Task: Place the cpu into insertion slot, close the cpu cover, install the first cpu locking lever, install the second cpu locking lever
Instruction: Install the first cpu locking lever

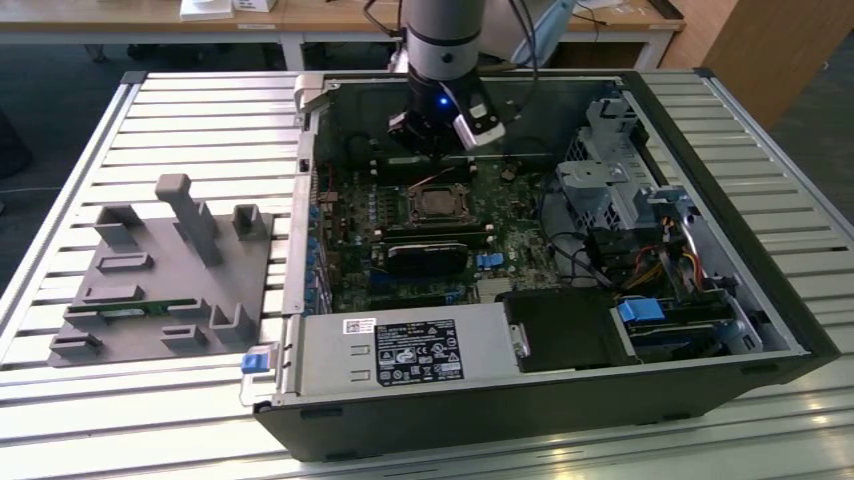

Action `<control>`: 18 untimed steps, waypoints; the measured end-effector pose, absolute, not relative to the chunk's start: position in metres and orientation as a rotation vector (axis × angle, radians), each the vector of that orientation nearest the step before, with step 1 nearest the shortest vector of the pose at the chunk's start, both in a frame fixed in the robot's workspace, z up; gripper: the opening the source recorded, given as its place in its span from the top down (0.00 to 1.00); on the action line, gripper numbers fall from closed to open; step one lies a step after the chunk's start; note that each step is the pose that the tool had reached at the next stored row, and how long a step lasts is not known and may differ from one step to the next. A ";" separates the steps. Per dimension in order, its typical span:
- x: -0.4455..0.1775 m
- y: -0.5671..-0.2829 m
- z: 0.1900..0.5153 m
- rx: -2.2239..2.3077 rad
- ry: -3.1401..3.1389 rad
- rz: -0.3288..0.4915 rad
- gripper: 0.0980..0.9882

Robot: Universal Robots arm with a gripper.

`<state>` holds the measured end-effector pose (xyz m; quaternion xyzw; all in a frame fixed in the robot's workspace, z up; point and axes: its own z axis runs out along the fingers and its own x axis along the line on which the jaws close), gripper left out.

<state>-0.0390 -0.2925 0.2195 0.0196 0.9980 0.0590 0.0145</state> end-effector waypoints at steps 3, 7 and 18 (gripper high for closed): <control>-0.036 -0.292 0.218 0.061 3.107 0.184 0.99; -0.031 -0.292 0.217 0.061 3.107 0.183 0.99; -0.028 -0.292 0.213 0.061 3.107 0.184 0.99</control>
